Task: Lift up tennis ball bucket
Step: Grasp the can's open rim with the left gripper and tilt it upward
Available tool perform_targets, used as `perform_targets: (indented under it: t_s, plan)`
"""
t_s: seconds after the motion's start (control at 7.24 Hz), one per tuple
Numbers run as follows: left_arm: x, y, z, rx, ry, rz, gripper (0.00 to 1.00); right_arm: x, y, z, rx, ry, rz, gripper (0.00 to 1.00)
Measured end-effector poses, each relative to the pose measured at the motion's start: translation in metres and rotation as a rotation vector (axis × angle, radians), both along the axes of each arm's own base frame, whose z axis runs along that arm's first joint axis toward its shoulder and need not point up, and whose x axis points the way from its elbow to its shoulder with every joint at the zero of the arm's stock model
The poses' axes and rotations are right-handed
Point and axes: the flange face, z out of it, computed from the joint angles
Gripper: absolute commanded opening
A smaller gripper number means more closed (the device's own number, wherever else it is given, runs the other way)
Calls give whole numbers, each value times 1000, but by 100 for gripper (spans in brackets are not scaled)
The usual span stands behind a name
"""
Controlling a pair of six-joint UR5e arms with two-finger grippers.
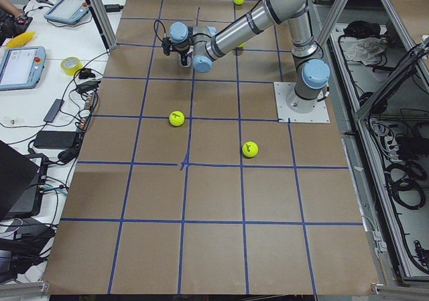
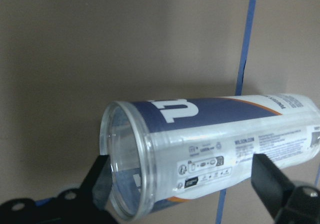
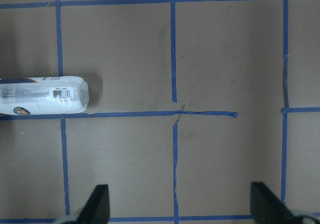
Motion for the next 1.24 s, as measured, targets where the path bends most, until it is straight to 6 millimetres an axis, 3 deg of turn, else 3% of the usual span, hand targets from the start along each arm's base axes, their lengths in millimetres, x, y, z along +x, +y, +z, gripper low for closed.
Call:
perform_targets:
  t_s: [0.14,0.41,0.69,0.97,1.24]
  plan:
    - [-5,0,-2,4,13,1,1,-3,0,1,-5,1,-10,100]
    - [-10,-1,-1,14,38,19,0,-4,0,3,-8,2,-15,100]
    - [-12,-11,16,14,38,35,0,-5,1,5,-15,0,-20,100]
    - [-13,-28,61,16,25,38,0,-5,2,6,-17,0,-23,100]
    - [-10,-32,93,9,-23,38,0,-5,2,3,-10,-1,-22,100]
